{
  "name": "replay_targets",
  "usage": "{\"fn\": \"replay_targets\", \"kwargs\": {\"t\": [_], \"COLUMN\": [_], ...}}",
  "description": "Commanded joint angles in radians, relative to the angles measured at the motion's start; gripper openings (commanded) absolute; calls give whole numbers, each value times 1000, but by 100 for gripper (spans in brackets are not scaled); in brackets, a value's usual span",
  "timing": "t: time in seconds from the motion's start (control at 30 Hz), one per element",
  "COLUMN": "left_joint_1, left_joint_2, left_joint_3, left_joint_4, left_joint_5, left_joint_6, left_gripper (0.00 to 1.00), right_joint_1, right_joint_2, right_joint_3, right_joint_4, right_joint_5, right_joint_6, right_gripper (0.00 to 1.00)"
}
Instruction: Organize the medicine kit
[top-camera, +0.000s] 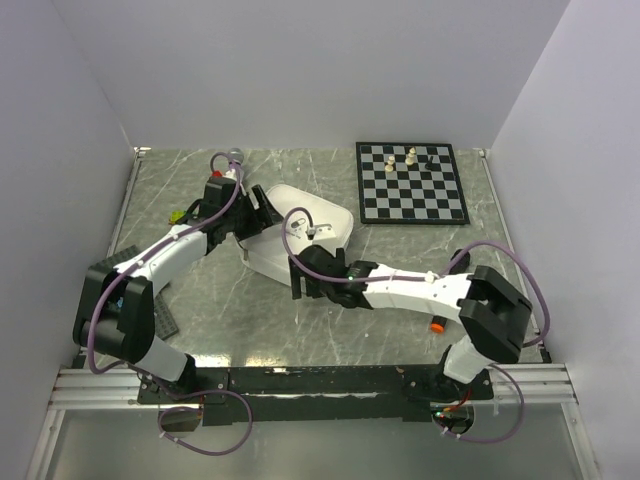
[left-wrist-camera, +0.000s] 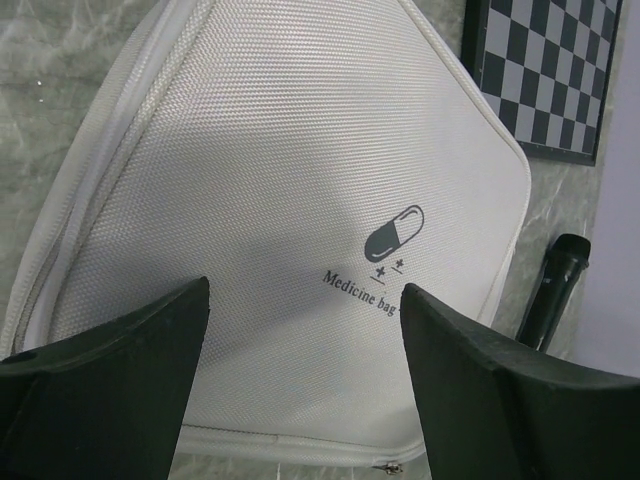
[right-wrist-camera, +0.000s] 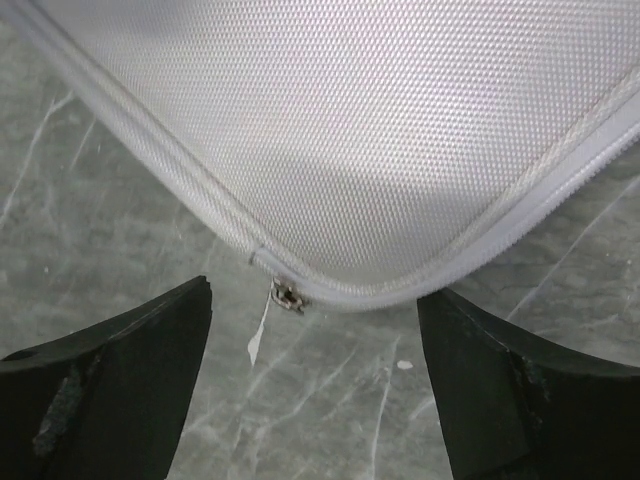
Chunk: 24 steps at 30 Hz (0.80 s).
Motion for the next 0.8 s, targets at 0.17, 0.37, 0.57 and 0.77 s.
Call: {"fn": "replay_targets", "kwargs": {"t": [0.17,0.37,0.57,0.77], "left_joint_1": [-1,-1,0,-1], "left_joint_2": [-5,-6,-5,-3], "left_joint_3": [-39,-44,-48,-51], "left_joint_4": [-7,-12,-11,-9], "left_joint_5": [-71,-86,-83,-77], "left_joint_6": [4,-1,-7,-7], "left_gripper": [81,80,80,79], "right_joint_1": [-13,-13,-13,-13], "right_joint_2": [50,22,13,10], "right_joint_3": [71,24,13,5], "right_joint_4": [-71,-76,-73,-68], "right_joint_5": [108,122,120,116], "right_joint_6": [48,62,53,51], "right_gripper": [73,47,32,24]}}
